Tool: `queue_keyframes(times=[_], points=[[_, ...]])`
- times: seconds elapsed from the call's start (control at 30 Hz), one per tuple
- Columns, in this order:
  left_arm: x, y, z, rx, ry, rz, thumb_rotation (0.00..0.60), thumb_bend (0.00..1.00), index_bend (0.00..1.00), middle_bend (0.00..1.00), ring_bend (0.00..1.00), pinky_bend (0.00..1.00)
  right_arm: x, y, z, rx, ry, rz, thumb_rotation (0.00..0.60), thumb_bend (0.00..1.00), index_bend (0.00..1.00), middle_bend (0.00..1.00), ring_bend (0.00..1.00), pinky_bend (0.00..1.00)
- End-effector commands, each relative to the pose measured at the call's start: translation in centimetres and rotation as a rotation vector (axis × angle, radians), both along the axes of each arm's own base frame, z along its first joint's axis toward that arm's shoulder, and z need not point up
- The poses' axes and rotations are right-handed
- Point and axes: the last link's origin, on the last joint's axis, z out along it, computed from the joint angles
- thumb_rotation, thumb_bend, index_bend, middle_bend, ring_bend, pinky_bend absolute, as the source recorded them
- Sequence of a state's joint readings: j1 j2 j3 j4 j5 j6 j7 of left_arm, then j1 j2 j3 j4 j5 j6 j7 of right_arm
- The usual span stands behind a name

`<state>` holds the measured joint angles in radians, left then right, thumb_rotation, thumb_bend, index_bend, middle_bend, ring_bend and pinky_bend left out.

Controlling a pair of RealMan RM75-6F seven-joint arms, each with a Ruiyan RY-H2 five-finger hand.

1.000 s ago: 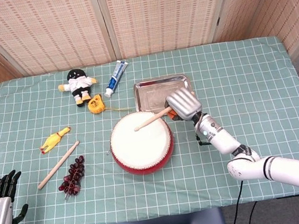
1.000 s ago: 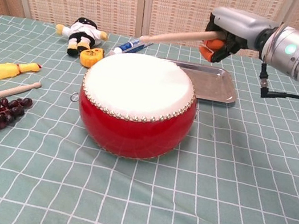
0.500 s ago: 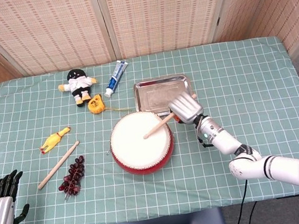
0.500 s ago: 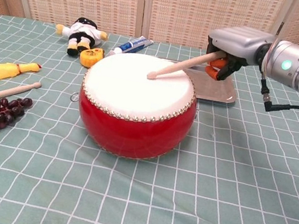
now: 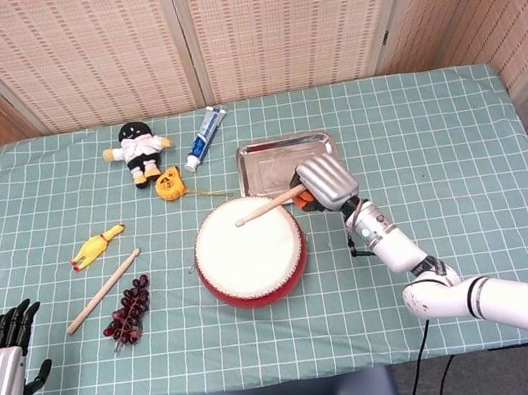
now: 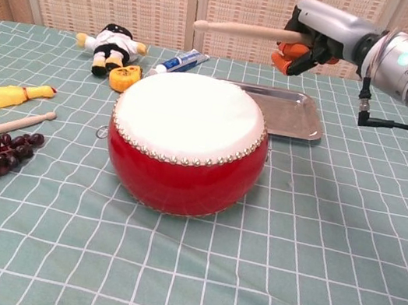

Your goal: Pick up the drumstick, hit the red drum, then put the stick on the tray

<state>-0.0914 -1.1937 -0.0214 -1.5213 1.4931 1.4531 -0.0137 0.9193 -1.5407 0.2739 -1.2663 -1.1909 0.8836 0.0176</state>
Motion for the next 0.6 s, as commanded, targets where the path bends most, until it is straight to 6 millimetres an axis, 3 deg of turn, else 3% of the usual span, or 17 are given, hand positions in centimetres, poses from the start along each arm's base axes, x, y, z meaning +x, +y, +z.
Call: queue_keyframes(times=[0.03,0.13,0.23,0.3,0.43,0.6], points=[[-0.1,0.0,0.0,0.000,0.000,0.003,0.600,0.28,0.00,0.00,0.03,0.02,-1.6,0.2,-1.9,-0.027,0.334,0.089,0.600,0.56,1.00,0.92,1.00,0.95],[-0.1,0.0,0.0,-0.002,0.000,0.005,0.600,0.28,0.00,0.00,0.03,0.02,-2.8,0.0,-2.9,-0.023,0.493,0.095,0.600,0.56,1.00,0.92,1.00,0.95],[-0.1,-0.1,0.0,0.001,-0.001,0.004,0.600,0.28,0.00,0.00,0.03,0.02,-2.8,-0.1,-3.0,-0.057,0.530,0.081,0.600,0.56,1.00,0.92,1.00,0.95],[-0.2,-0.1,0.1,0.003,0.000,0.007,0.600,0.28,0.00,0.00,0.03,0.02,-2.4,-0.1,-2.7,-0.069,0.474,0.059,0.600,0.56,1.00,0.92,1.00,0.95],[-0.2,-0.2,0.1,0.004,-0.003,0.009,0.600,0.28,0.00,0.00,0.03,0.02,-1.0,0.0,-1.2,-0.092,0.202,0.008,0.600,0.56,1.00,0.92,1.00,0.95],[-0.2,-0.3,0.1,0.004,-0.005,0.005,0.600,0.28,0.00,0.00,0.03,0.02,-0.8,-0.6,0.7,-0.123,-0.034,-0.043,0.600,0.56,1.00,0.92,1.00,0.95]])
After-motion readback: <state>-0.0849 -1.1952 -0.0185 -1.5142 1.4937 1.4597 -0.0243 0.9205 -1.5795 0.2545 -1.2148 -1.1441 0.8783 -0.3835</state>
